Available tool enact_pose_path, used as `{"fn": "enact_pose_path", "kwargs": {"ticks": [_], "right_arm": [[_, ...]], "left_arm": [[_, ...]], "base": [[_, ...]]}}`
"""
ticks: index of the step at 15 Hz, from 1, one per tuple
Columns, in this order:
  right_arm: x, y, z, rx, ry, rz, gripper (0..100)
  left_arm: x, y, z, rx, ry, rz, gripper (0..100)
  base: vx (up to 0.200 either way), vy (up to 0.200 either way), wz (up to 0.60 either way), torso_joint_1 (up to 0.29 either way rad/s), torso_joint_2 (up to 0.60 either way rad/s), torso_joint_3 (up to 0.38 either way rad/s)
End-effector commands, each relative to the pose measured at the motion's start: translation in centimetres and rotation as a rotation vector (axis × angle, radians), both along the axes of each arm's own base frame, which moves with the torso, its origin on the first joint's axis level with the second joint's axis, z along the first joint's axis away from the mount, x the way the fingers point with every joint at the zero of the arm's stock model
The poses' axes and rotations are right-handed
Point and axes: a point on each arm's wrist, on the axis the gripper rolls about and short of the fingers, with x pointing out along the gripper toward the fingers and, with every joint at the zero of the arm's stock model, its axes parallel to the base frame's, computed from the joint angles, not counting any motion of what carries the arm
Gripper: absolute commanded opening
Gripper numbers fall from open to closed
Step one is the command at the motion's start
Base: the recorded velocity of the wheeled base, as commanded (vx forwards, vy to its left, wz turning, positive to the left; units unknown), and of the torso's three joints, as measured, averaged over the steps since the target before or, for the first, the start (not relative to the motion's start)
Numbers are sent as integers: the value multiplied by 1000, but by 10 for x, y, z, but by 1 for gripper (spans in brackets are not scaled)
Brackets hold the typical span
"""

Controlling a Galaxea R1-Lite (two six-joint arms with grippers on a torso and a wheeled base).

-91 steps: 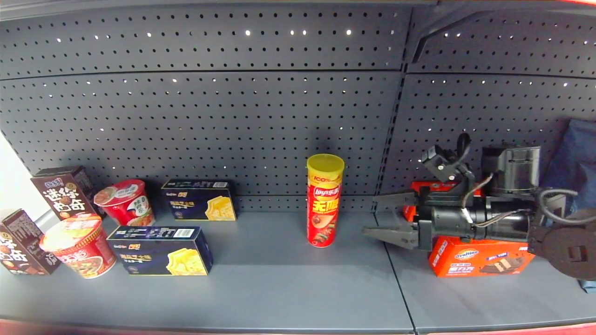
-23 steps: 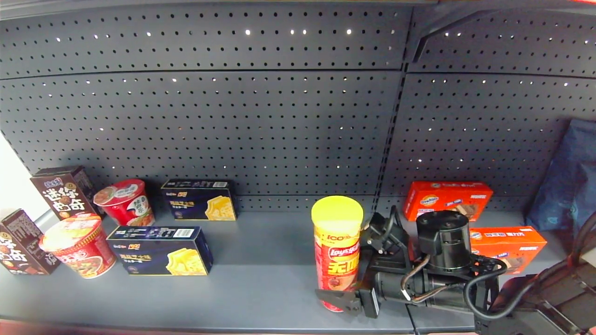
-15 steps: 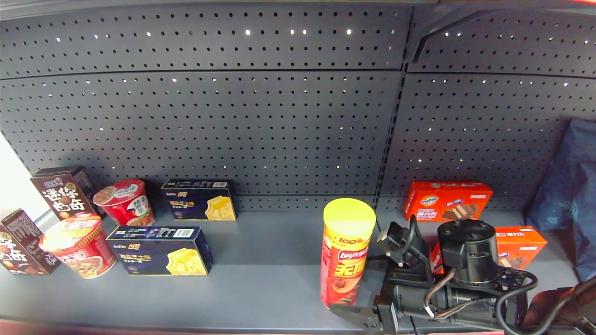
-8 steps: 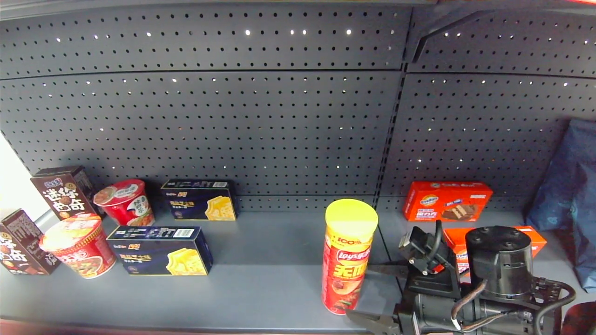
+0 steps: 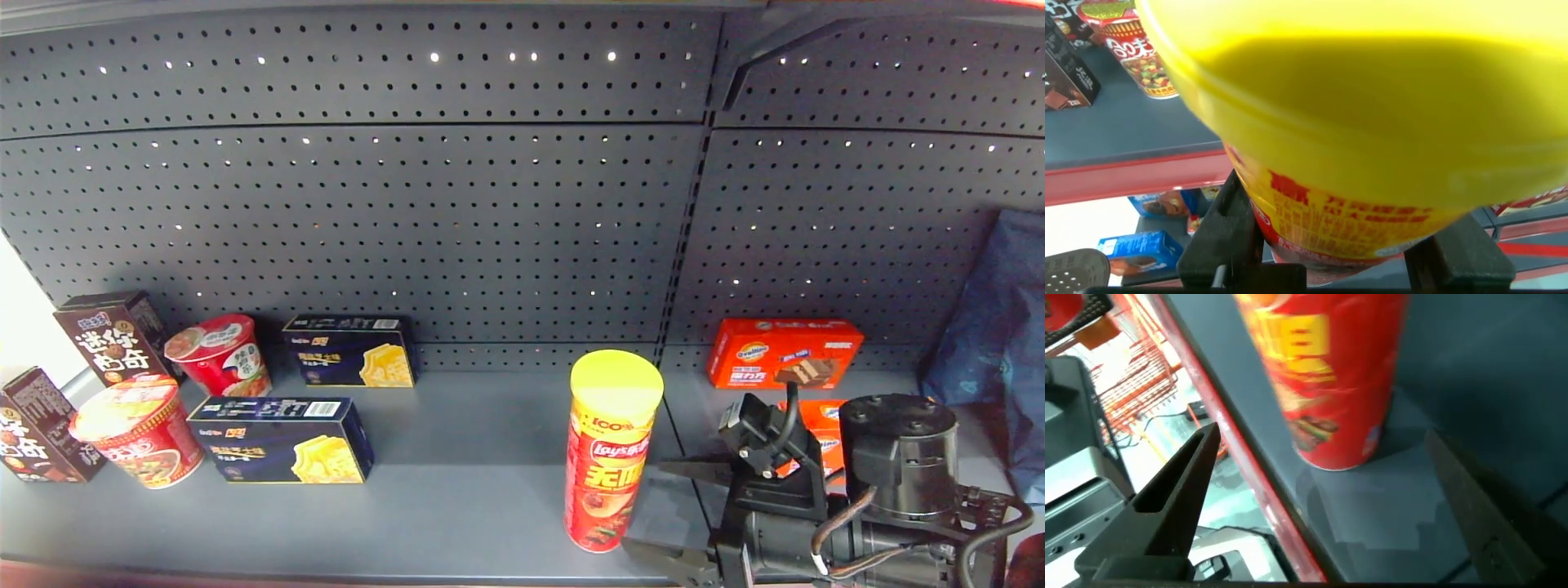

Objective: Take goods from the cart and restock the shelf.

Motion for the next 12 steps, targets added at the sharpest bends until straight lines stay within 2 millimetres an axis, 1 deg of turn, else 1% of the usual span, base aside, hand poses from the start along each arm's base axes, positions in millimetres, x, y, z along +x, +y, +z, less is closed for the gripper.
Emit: {"fn": "enact_pose_path", "kwargs": {"ticks": [1, 5, 12], "right_arm": [[-5, 4, 0, 1, -2, 27, 100], [-10, 10, 0, 1, -2, 62, 100], [-16, 11, -1, 0, 1, 82, 100]], "left_arm": [[1, 0, -2, 1, 7, 0, 0], [1, 0, -2, 1, 7, 0, 0], [1, 0, -3, 3, 13, 0, 0]], "base": [[0, 0, 0, 0, 0, 0], [0, 0, 0, 0, 0, 0], [0, 0, 0, 0, 0, 0]]}}
